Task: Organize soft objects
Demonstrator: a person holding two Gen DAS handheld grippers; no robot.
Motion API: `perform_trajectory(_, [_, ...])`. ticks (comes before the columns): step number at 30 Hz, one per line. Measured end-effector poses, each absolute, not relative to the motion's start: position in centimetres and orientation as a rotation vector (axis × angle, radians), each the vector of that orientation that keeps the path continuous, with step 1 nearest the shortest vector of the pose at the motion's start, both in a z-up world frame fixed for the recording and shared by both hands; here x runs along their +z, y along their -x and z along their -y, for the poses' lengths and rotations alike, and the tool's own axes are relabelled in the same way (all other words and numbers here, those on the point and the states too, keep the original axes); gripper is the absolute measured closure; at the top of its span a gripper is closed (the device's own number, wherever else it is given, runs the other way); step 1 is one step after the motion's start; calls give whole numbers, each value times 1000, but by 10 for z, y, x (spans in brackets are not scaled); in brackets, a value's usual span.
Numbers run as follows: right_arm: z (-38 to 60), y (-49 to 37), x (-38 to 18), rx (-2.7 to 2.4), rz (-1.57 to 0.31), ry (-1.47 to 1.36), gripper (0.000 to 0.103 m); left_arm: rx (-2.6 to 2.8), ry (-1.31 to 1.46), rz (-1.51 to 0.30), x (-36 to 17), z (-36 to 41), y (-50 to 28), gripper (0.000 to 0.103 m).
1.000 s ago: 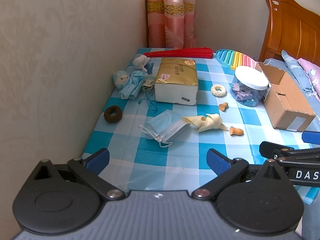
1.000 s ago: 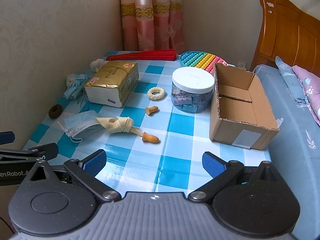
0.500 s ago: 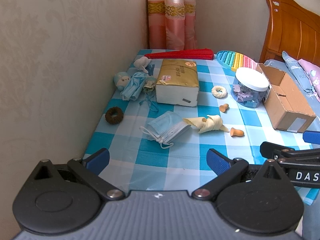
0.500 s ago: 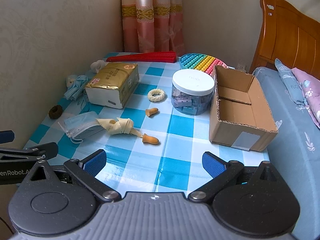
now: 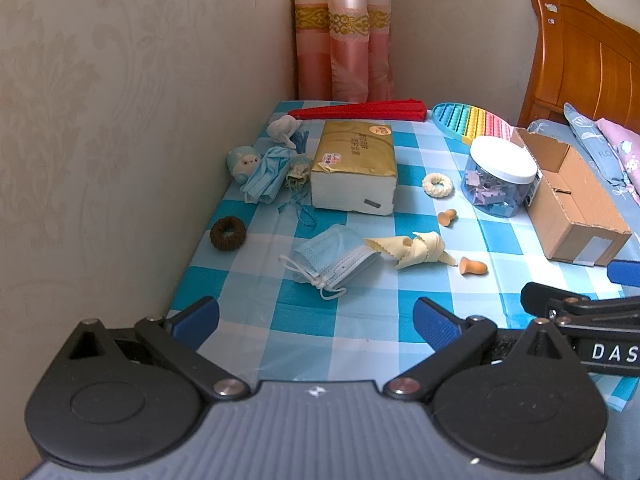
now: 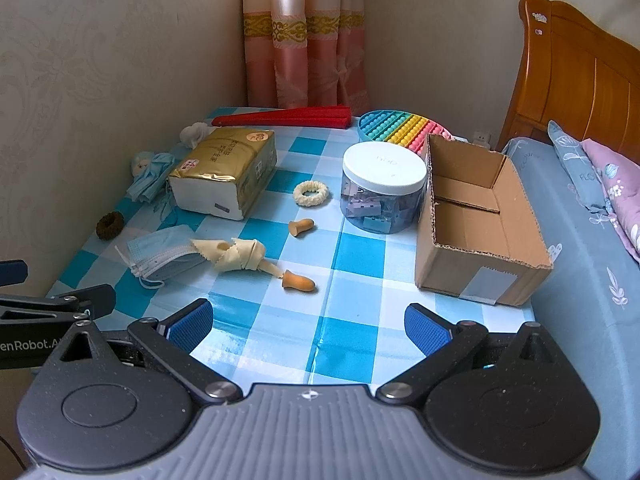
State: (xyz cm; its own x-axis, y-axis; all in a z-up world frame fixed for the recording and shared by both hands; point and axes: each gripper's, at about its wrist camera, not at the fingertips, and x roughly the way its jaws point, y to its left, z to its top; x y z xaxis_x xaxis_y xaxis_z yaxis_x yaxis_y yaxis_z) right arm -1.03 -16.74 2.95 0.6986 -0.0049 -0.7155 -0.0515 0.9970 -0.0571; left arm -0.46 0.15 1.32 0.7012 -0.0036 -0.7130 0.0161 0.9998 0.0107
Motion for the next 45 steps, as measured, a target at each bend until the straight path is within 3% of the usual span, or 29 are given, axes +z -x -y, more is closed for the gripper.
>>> perform_trajectory(22, [168,11,30,63,-774,97,0,-1,-55,-752,17,9,4,1])
perform_trajectory(45, [177,-41,-36,159,-882,222,0,-71,-92,-746,-47,2,-27,1])
